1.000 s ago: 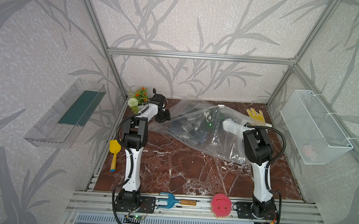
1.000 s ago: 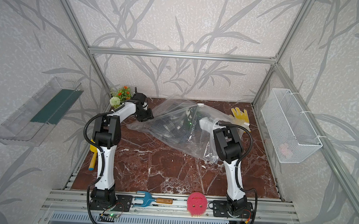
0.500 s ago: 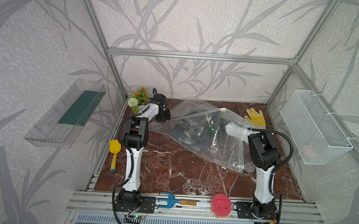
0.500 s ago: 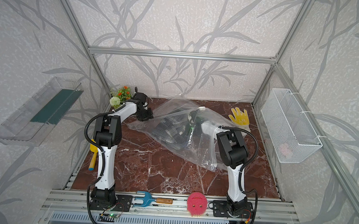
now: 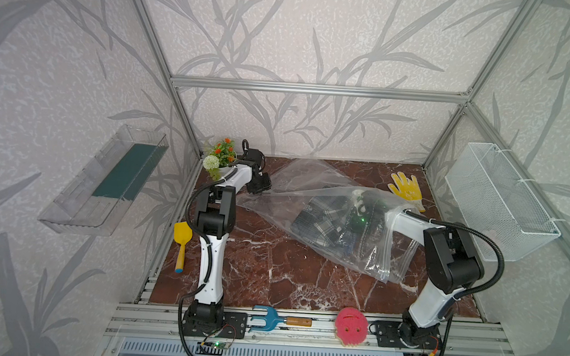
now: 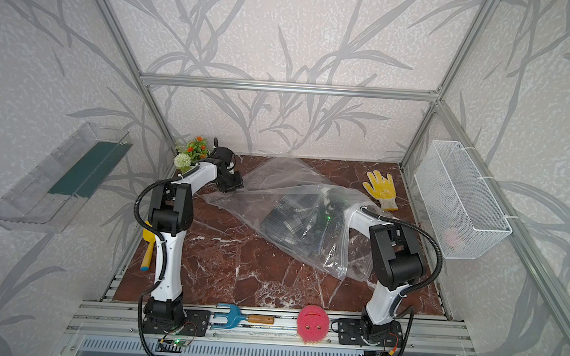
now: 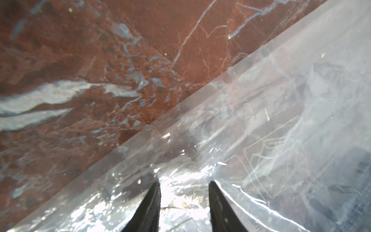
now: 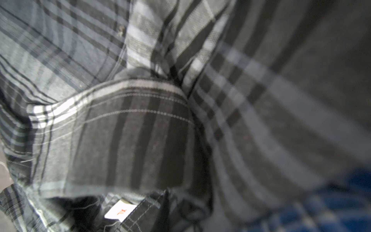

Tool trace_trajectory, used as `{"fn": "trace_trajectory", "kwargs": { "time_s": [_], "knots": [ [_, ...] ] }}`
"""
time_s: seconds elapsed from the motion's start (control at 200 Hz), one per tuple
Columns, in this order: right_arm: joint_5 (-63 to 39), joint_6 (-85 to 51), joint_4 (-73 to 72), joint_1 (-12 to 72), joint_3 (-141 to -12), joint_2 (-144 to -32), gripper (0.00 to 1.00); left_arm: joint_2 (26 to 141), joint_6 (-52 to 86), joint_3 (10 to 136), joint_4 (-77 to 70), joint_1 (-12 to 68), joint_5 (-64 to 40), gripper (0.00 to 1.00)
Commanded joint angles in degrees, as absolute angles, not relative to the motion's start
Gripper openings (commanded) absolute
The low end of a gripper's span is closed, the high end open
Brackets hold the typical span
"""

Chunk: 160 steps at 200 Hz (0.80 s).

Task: Take the shirt out of the vacuum bag
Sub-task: Adjust the shirt in the vacuum bag.

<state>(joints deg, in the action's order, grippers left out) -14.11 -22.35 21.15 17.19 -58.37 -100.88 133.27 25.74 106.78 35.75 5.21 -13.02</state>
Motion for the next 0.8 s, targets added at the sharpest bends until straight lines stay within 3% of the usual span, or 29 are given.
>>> {"fn": "trace_trajectory", "kwargs": {
  "time_s": [0.0, 0.4, 0.635, 0.795],
  "knots": [
    [-10.56, -20.89, 32.96, 16.28, -54.74, -98.14, 0.0, 137.9, 26.98, 103.8, 41.17, 4.89, -9.42, 0.4],
    [-4.62, -21.31, 46.81, 2.44, -45.32, -79.35, 0.0, 138.3, 26.89, 104.39, 41.49, 4.79, -9.8, 0.4],
    [1.76, -26.19, 54.95, -0.9, -50.93, -72.81, 0.0, 138.36, 26.71, 104.41, 41.45, 4.75, -10.26, 0.4],
    [-3.35, -26.24, 51.78, -9.21, -45.88, -70.56, 0.0, 138.16, 26.44, 104.41, 41.12, 4.59, -10.73, 0.43]
  ]
}}
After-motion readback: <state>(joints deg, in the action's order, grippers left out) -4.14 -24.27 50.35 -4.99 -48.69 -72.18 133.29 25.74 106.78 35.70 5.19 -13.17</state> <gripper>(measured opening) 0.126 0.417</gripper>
